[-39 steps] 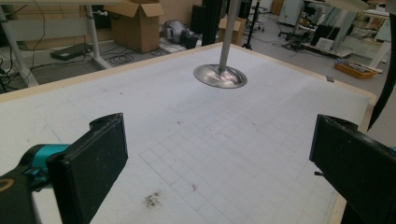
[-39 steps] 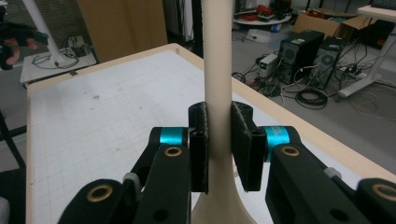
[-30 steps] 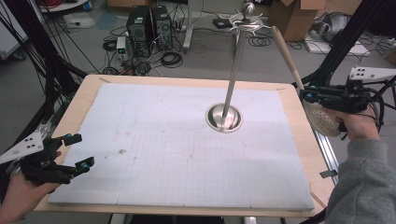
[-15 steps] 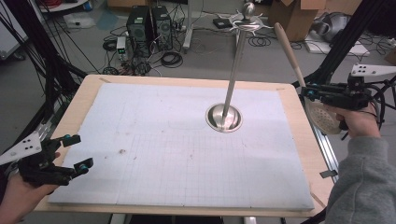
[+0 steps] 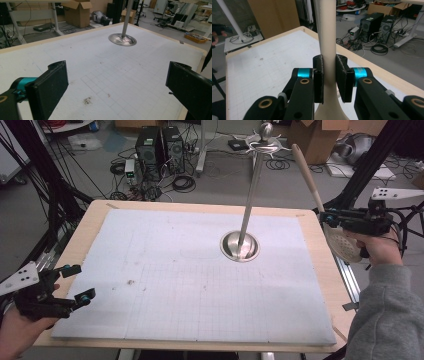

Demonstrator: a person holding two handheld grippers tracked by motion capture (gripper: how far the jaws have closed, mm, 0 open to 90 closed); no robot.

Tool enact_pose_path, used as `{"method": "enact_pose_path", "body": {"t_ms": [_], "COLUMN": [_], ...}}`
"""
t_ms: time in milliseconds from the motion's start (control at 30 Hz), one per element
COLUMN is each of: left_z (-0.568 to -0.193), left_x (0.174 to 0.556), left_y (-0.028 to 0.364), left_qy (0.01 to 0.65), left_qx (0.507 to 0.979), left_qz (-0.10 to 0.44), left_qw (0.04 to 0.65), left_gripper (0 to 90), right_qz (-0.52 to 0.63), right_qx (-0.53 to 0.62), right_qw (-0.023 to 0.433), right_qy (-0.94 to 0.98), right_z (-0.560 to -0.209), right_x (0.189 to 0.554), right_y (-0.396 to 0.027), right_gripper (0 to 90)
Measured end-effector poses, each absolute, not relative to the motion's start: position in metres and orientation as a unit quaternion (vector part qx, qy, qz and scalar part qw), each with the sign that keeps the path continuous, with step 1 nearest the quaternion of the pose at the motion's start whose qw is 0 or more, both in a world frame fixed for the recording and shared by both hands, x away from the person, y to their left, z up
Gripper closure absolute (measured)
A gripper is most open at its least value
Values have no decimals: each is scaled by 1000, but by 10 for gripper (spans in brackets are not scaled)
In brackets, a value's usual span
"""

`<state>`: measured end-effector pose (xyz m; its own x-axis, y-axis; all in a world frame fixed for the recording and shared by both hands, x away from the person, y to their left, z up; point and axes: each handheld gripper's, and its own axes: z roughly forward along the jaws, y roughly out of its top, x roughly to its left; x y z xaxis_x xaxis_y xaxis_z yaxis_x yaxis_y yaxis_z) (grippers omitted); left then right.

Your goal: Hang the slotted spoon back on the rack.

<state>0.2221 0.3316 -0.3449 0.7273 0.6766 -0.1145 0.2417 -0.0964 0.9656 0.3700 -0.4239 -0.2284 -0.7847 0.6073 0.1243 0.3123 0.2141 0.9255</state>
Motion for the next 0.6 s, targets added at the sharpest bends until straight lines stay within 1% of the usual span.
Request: {"method": "enact_pose_path", "body": {"t_ms": [600], "left_z": [-346], "left_x": [221], "left_y": [333], "left_qy": [323], "left_qx": [718], "left_qz": [185], "left_qw": [588], "left_gripper": [47], "right_qz": [548], "right_qx": [293], "right_qw": [123], "right_qy": [773], "right_z": [-233], "right_x": [376], "right_y": [-415], "right_gripper": [780]}}
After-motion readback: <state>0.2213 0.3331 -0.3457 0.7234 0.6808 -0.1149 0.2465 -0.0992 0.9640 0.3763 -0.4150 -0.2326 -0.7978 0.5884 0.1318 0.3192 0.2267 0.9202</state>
